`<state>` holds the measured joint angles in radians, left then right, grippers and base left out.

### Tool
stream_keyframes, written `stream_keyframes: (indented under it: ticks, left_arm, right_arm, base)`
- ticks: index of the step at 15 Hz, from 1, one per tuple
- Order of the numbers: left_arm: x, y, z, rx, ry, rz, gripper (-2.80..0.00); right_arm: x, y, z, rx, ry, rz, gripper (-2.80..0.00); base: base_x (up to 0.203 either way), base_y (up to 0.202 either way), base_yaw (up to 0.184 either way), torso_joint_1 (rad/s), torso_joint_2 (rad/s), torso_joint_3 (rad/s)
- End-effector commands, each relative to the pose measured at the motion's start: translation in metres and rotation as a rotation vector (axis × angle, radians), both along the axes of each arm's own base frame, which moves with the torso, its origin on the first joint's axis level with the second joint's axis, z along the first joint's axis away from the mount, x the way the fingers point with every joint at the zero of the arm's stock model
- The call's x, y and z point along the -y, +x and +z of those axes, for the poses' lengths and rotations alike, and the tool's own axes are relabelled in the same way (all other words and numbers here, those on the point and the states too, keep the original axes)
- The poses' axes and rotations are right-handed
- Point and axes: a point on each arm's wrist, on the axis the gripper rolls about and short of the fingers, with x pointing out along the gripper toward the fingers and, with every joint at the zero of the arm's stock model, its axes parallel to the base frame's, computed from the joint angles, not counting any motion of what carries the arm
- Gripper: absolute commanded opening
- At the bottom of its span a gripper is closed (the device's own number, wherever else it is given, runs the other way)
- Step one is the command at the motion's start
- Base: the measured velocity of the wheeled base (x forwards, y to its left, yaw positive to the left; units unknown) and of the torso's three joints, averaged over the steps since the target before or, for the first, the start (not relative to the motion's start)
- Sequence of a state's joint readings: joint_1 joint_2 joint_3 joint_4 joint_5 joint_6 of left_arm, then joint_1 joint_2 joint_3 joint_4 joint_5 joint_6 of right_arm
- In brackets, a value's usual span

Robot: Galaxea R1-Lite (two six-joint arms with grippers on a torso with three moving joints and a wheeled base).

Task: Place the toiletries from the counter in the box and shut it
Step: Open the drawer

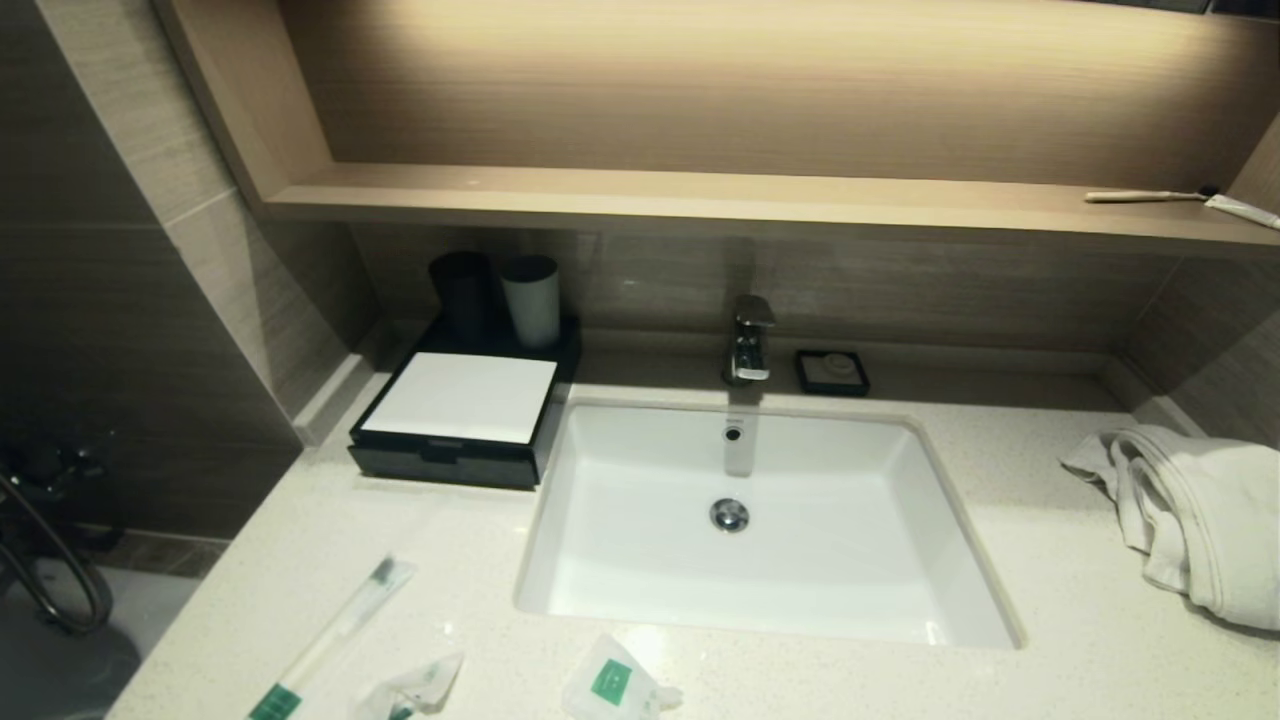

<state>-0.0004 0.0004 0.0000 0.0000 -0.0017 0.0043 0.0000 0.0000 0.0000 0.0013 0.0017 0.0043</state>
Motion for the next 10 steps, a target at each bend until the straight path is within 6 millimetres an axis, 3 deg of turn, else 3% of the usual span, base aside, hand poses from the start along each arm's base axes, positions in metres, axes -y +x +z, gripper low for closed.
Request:
stream_keyframes:
  ticks: [1,10]
  left_arm:
    - [0.0,0.0,0.0,0.0,0.002,0.0,-2.8]
    - [-0.0001,0.0,0.0001,0.002,-0.003,0.001,-2.8]
  right_arm:
    - [0.0,0.0,0.0,0.0,0.0,0.0,-2.8]
    - [0.0,0.0,0.0,0.0,0.0,0.0,-2.8]
  base:
    - [0.0,0.0,0.0,0.0,0.0,0.0]
    - [0.0,0.0,0.0,0.0,0.0,0.0]
